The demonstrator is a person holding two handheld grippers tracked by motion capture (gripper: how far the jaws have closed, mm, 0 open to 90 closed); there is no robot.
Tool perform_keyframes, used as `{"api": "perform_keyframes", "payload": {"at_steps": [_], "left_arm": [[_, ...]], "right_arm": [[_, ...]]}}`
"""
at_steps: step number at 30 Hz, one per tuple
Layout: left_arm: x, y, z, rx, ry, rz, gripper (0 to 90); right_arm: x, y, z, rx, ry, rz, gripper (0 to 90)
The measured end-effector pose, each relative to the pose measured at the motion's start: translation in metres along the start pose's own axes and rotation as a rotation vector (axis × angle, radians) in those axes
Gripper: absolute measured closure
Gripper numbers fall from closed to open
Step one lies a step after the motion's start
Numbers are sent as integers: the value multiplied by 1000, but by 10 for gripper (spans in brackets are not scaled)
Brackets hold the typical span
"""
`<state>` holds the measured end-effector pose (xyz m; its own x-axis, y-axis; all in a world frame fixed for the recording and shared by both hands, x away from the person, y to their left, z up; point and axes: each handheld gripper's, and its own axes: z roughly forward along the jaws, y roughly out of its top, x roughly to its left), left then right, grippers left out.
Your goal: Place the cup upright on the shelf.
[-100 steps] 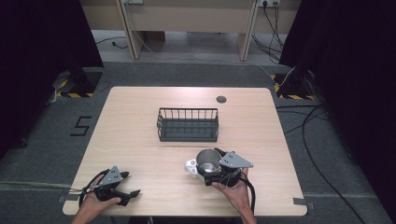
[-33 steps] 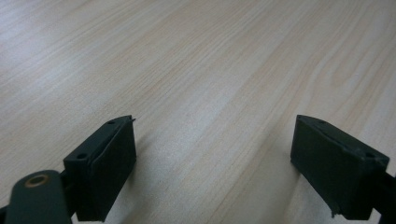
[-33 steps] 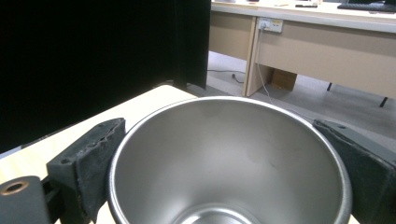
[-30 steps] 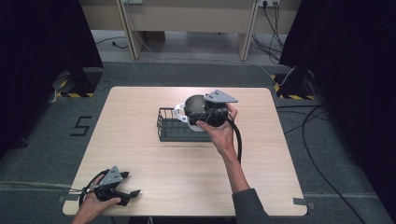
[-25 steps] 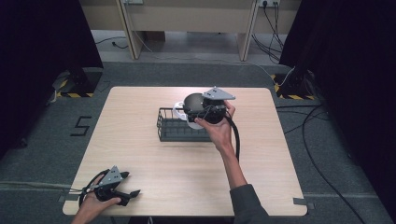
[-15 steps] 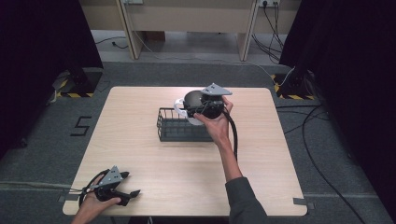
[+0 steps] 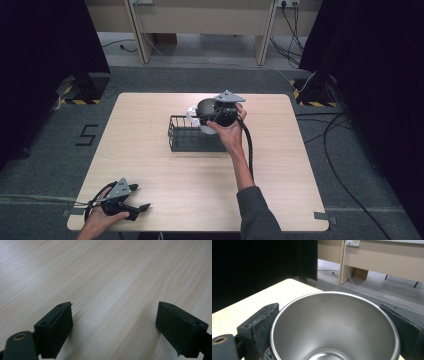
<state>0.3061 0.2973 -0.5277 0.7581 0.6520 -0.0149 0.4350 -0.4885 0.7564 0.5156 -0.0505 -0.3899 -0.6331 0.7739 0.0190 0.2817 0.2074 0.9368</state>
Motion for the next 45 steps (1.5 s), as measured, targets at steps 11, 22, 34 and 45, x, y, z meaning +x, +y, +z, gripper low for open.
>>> {"api": "perform_keyframes", "payload": {"at_steps": [11,22,34,45], "left_arm": [[0,0,0,1,-1,-1,136],[0,0,0,2,-2,1,136],[0,0,0,3,-2,2,136],[0,0,0,2,-2,1,136]], "right_arm": [[2,-10,11,25,10,1,63],[0,-20,15,48,11,22,62],[0,-32,16,79,16,26,57],[5,-30,13,105,-33,15,56]]}}
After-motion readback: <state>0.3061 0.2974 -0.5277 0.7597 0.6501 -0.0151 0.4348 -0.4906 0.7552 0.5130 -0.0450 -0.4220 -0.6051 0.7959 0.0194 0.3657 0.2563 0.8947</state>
